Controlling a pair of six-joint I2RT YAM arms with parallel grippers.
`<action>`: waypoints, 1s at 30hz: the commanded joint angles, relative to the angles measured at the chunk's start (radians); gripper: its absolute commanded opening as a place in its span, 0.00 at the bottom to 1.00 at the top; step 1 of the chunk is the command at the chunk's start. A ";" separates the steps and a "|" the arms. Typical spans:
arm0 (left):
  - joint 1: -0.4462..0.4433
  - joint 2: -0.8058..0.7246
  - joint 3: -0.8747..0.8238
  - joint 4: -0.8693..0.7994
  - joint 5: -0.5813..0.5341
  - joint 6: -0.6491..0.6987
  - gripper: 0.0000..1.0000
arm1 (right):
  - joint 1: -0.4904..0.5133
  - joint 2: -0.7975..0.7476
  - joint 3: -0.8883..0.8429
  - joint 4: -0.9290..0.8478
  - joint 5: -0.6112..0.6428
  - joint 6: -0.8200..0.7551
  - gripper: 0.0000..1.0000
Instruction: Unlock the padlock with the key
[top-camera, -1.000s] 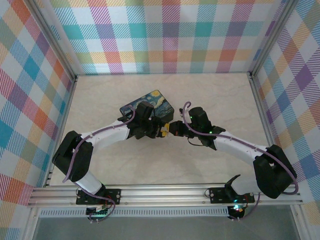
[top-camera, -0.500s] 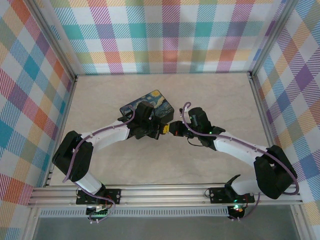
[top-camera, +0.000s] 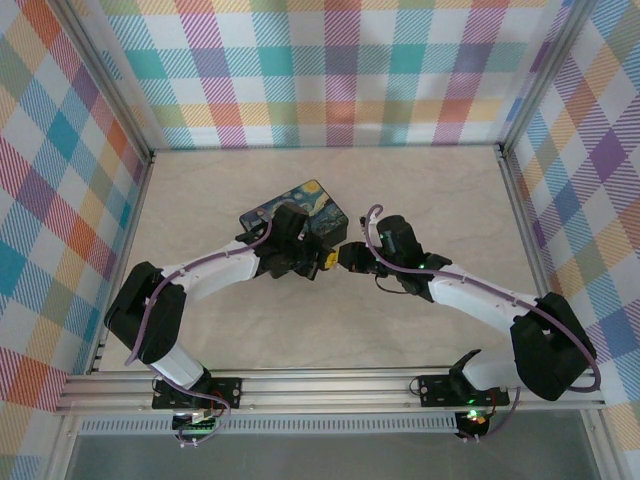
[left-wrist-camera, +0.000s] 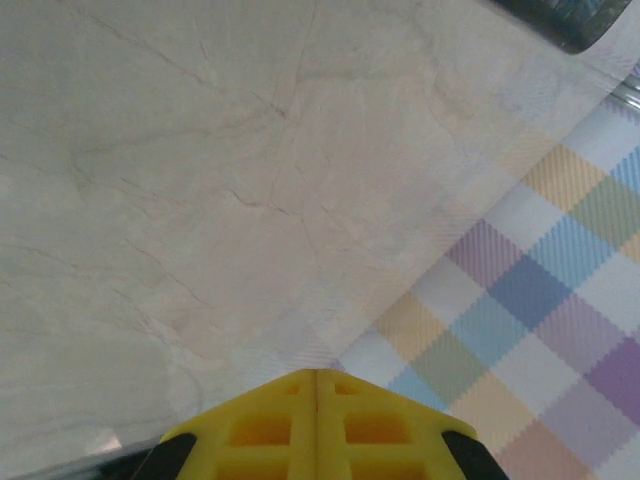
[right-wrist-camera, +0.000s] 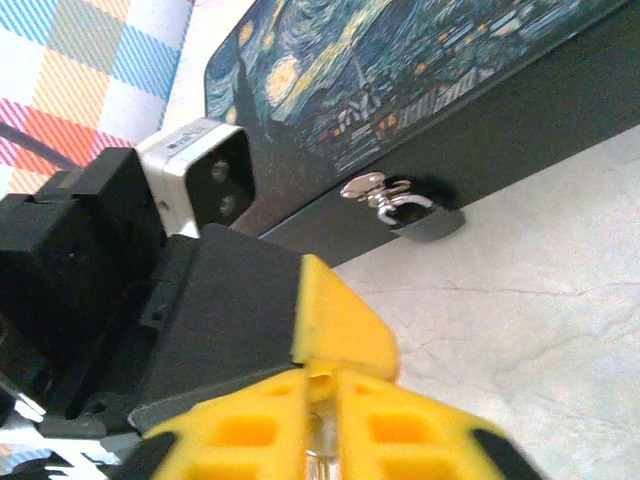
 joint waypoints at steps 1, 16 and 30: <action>0.011 -0.028 0.046 -0.109 -0.054 0.129 0.00 | -0.008 -0.026 -0.004 -0.006 0.025 -0.013 0.23; 0.028 -0.027 0.056 -0.021 -0.064 0.222 0.00 | -0.053 0.038 -0.015 0.025 -0.106 0.282 0.31; 0.038 -0.049 0.035 -0.008 -0.039 0.231 0.00 | -0.068 0.107 0.006 0.104 -0.118 0.440 0.29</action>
